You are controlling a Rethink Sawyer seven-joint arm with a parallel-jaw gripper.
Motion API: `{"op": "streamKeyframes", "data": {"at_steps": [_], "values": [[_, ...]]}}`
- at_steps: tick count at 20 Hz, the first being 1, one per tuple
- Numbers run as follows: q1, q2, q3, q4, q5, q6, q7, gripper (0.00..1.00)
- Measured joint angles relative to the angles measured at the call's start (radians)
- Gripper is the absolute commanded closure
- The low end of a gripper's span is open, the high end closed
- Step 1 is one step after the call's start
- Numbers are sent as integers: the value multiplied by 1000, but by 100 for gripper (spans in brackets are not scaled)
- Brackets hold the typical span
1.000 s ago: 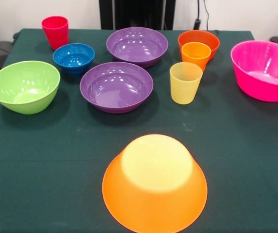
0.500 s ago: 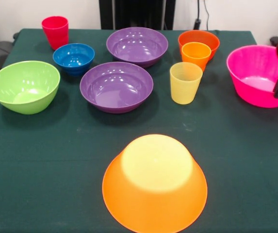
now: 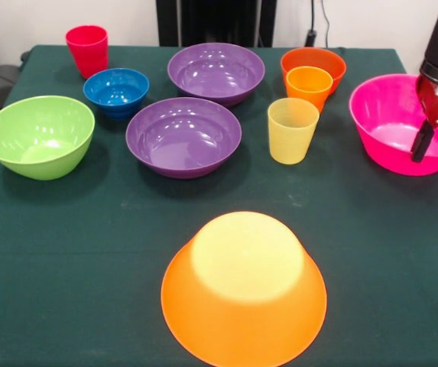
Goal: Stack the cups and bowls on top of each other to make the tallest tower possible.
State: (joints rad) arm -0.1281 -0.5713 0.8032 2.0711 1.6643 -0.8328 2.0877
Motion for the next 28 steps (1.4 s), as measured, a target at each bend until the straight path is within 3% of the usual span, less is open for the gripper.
{"op": "streamKeyframes", "data": {"at_steps": [12, 17, 28], "values": [[-48, 4, 0, -15, 0, 0, -175, 100], [-53, 6, -2, -15, -13, 6, -175, 100], [-50, 26, -26, -15, -132, 26, -175, 100]]}}
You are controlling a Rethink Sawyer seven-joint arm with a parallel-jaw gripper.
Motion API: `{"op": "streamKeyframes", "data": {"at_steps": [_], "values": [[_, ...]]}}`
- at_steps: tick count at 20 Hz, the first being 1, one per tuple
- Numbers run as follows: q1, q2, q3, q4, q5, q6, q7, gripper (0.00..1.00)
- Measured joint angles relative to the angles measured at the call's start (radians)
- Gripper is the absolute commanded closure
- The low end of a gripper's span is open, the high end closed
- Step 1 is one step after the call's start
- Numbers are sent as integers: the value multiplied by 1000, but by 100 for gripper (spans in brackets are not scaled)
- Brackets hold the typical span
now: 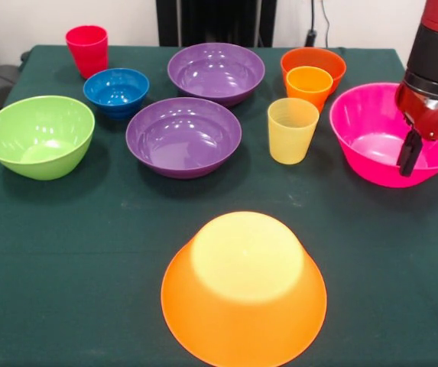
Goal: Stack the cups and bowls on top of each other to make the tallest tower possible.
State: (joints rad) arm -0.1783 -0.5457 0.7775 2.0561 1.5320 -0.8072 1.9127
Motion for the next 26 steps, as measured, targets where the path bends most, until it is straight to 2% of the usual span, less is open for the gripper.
{"op": "streamKeyframes", "data": {"at_steps": [1, 6, 23, 24, 26], "values": [[3, 4, -15, 0, -33, 3, 0, 0], [4, 8, -34, 0, -61, 4, 0, 0], [6, 38, -45, 0, -60, 76, 0, 0], [8, 37, -46, 0, -60, 78, 0, 100], [10, 34, -46, 0, -60, 78, 0, 100]]}}
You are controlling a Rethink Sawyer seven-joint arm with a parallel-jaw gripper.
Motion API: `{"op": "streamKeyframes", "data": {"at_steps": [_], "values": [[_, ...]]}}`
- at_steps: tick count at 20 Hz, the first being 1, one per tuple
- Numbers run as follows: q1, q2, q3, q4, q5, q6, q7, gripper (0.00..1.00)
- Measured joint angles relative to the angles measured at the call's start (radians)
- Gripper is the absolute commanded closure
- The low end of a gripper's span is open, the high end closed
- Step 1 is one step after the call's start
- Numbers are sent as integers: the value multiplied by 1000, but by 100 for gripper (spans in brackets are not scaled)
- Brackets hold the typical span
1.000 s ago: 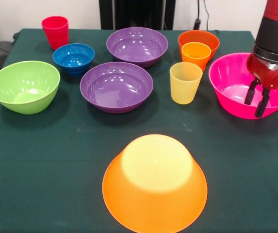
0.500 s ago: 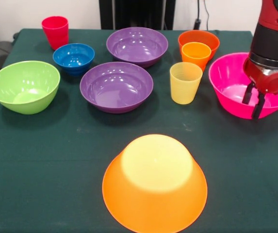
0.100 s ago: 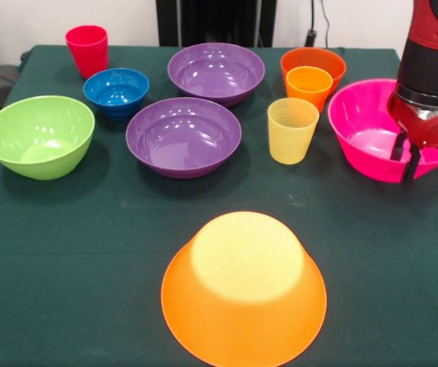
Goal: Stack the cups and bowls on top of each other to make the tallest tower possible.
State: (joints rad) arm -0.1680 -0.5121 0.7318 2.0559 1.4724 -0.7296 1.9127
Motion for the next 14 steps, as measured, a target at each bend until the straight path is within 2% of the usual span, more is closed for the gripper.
{"op": "streamKeyframes", "data": {"at_steps": [5, 8, 13, 14], "values": [[11, -11, 0, 2, 9, 0, 0, 100], [12, -30, 6, 11, 48, 0, 0, 100], [1, -120, 60, 64, 237, 0, 0, 100], [-7, -150, 84, 83, 294, 0, 0, 100]]}}
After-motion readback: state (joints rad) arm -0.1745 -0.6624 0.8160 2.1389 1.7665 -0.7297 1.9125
